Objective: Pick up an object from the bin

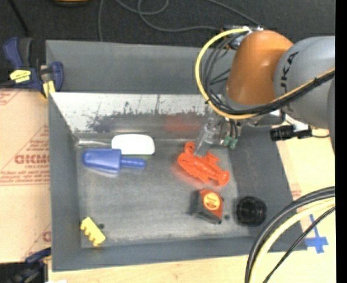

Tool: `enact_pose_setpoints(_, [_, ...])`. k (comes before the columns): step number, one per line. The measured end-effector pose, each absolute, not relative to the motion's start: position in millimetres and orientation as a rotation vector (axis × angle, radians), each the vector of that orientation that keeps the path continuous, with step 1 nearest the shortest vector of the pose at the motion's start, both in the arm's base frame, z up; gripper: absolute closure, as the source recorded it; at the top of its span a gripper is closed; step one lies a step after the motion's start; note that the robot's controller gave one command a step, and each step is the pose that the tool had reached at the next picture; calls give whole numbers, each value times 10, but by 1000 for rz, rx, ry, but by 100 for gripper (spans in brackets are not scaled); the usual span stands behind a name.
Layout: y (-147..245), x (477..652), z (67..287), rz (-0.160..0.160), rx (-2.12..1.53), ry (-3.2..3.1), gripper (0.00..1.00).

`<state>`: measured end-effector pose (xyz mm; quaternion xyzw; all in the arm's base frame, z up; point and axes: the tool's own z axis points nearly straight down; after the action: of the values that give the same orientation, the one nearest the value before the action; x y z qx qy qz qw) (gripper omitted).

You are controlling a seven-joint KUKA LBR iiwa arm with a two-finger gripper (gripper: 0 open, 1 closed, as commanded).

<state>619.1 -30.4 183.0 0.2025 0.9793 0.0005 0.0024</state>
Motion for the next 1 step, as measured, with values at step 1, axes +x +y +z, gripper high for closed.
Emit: enact_pose_setpoints(1, [-306,6190,1829,0,634,3072,0])
